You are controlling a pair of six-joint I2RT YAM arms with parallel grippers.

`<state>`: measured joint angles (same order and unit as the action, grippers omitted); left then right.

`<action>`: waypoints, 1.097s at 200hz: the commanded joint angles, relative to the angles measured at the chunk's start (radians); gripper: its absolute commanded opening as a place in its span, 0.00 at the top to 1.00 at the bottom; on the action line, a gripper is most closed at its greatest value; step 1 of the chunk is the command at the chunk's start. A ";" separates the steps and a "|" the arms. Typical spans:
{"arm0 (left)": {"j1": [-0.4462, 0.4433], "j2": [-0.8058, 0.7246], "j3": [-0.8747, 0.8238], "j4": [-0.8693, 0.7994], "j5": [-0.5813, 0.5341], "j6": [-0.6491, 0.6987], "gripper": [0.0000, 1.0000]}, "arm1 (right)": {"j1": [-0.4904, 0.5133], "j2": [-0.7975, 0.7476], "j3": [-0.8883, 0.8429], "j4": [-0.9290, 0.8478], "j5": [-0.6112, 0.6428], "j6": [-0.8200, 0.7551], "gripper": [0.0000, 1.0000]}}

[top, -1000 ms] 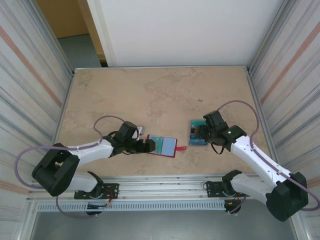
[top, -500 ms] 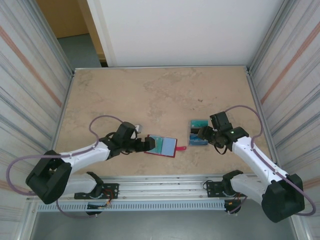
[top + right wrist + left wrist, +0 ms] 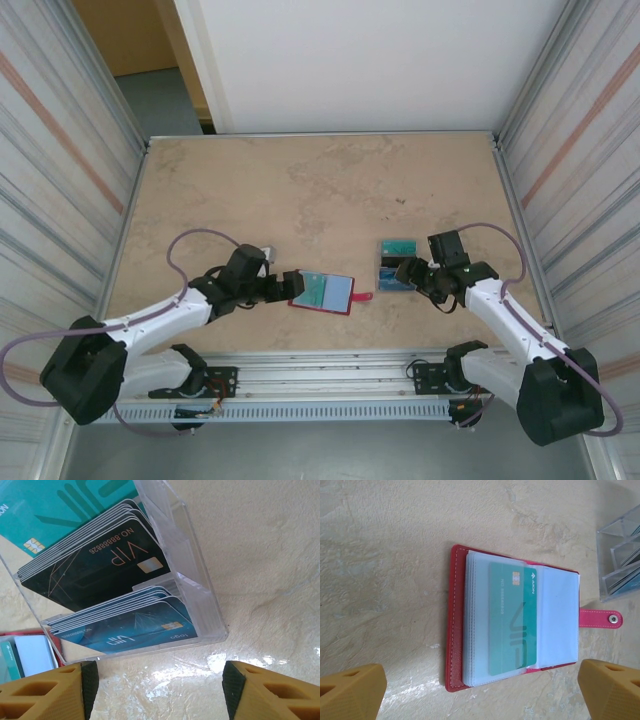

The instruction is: Take the credit cards out of the card holder

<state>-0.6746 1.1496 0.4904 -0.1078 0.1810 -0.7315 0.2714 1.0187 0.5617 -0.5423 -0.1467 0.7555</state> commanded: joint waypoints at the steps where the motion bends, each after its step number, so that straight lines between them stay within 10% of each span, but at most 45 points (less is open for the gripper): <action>1: -0.002 0.017 0.000 0.001 -0.011 -0.003 0.01 | -0.019 -0.021 -0.029 0.011 -0.012 0.010 0.35; 219: -0.002 0.103 0.045 0.006 0.000 0.012 0.01 | -0.096 0.088 -0.141 0.454 -0.268 0.024 0.42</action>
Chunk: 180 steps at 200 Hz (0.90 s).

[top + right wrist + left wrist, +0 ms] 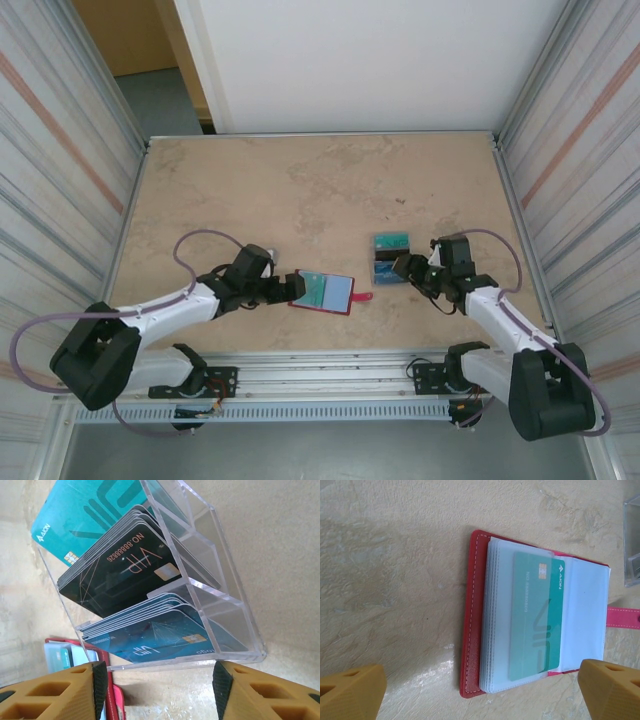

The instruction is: Take the credit cards out of the card holder

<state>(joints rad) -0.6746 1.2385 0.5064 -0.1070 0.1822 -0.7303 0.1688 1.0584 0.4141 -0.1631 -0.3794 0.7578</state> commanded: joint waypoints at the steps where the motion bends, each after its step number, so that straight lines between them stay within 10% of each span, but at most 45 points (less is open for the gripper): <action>1: -0.002 0.014 0.029 0.005 -0.001 0.012 0.01 | 0.007 0.052 0.008 0.077 -0.036 0.022 0.42; 180: -0.002 0.015 0.028 0.023 -0.010 0.018 0.01 | 0.173 0.607 0.361 0.249 -0.042 -0.037 0.52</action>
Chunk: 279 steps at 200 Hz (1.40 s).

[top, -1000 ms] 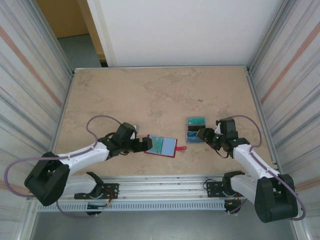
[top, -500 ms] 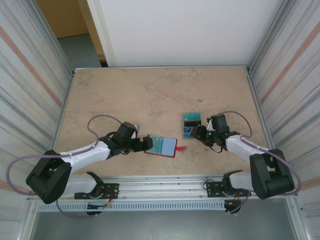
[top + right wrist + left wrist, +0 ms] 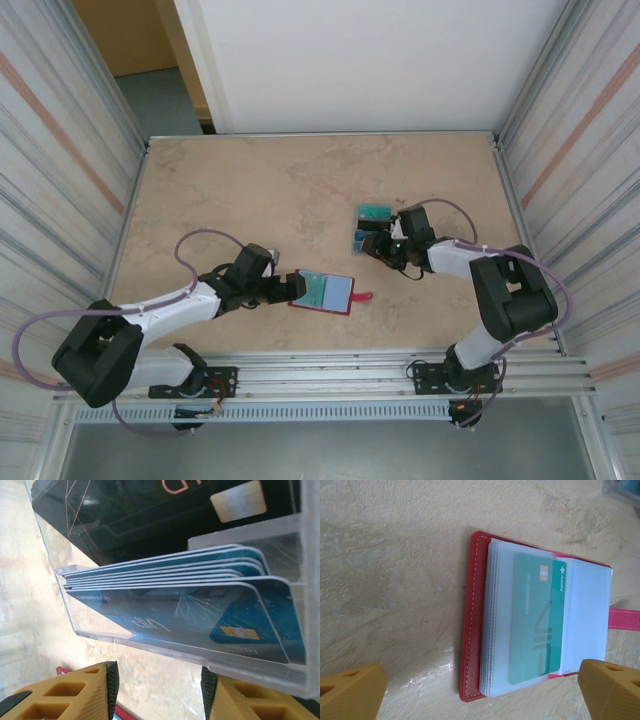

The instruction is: Take the credit cards out of the card holder

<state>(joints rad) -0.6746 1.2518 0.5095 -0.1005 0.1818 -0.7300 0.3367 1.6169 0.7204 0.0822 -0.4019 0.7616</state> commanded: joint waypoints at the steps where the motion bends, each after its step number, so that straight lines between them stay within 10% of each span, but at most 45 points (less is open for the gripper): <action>1: -0.003 0.002 0.024 0.016 -0.010 0.017 0.01 | 0.006 0.050 0.057 0.004 -0.021 -0.041 0.53; 279: -0.162 0.232 0.057 0.322 0.008 -0.166 0.07 | 0.131 -0.361 -0.003 -0.445 0.174 0.041 0.64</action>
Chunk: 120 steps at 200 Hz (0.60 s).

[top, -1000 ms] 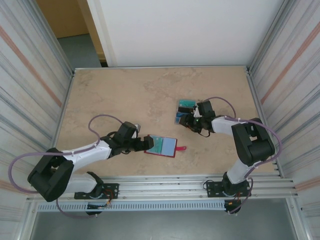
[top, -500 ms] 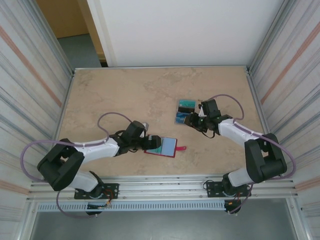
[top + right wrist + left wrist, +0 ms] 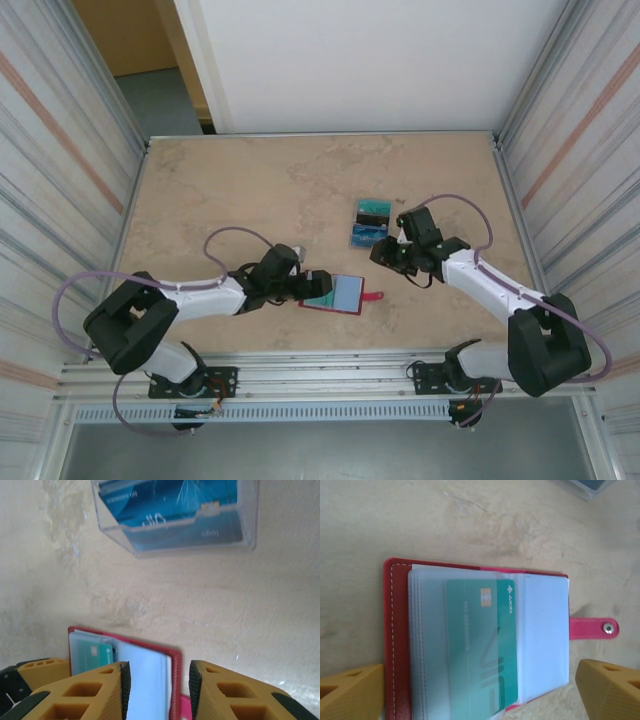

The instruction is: Take the credit cards out of the card holder

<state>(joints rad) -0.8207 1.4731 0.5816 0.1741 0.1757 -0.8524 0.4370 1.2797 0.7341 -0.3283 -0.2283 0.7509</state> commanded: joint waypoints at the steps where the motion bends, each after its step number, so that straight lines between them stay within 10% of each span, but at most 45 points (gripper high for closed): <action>1: -0.016 0.010 -0.016 0.048 0.014 -0.045 0.07 | 0.032 -0.023 -0.017 -0.035 0.001 0.052 0.64; 120: -0.071 -0.010 0.116 -0.376 -0.342 0.044 0.22 | 0.160 -0.019 -0.073 0.097 -0.115 0.084 0.72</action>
<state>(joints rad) -0.8845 1.4609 0.6594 -0.0742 -0.0559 -0.8604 0.5774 1.2755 0.6651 -0.2707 -0.3229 0.8272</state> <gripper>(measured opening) 0.783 0.268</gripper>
